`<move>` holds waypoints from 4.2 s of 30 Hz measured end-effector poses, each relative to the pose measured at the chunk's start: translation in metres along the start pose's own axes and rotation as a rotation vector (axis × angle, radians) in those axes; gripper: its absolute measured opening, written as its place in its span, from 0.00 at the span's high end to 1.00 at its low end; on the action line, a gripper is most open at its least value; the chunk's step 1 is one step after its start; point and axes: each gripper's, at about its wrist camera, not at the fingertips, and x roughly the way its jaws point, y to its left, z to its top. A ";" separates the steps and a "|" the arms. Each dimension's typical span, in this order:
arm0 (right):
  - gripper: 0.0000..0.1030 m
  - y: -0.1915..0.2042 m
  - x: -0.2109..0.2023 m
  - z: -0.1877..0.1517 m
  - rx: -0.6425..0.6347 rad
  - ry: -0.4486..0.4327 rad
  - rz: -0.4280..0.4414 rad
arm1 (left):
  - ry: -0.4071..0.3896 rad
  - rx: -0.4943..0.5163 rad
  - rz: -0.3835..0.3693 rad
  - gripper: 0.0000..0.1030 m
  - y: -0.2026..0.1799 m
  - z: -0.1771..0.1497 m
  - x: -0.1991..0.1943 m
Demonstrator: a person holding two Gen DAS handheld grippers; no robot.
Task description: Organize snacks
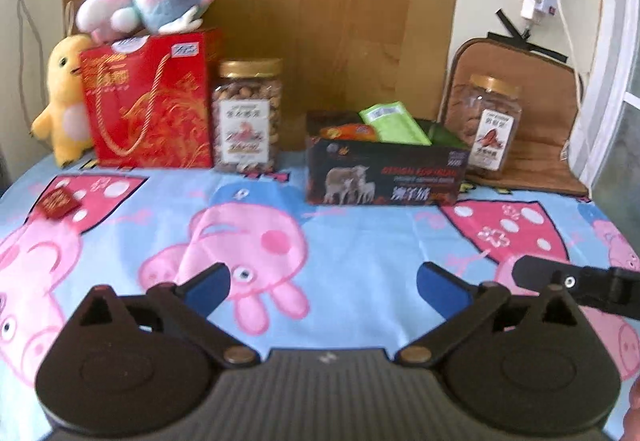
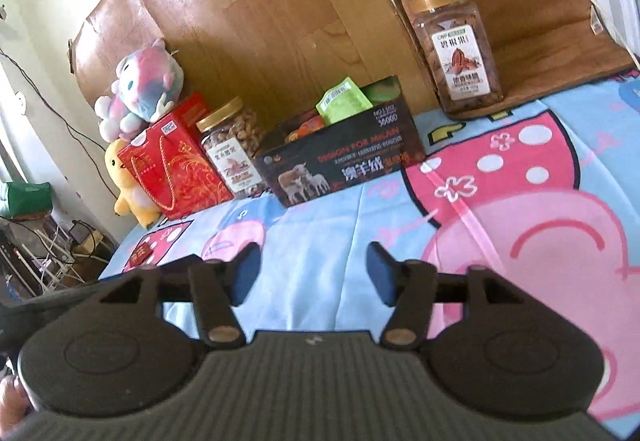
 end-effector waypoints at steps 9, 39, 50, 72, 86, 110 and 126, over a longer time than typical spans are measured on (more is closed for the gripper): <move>0.32 0.011 -0.004 -0.012 0.023 0.013 0.009 | 0.043 -0.019 0.023 0.00 0.010 -0.013 -0.004; 0.09 0.018 -0.007 -0.018 0.043 -0.046 -0.056 | -0.012 0.016 -0.072 0.00 0.012 -0.019 -0.024; 0.08 0.016 -0.018 -0.018 0.046 -0.069 -0.057 | -0.046 0.055 -0.095 0.00 -0.002 -0.020 -0.037; 0.08 0.000 -0.043 -0.028 0.066 -0.096 -0.056 | -0.019 0.094 -0.080 0.00 -0.030 -0.023 -0.039; 0.08 -0.010 -0.060 -0.032 0.039 -0.112 -0.041 | 0.000 0.138 0.030 0.00 -0.048 -0.027 -0.035; 0.08 0.005 -0.050 -0.041 0.011 -0.070 -0.032 | 0.139 0.028 0.108 0.00 -0.013 -0.044 -0.018; 0.08 0.009 -0.037 -0.045 -0.013 -0.033 -0.054 | 0.188 0.009 0.140 0.00 0.002 -0.054 0.001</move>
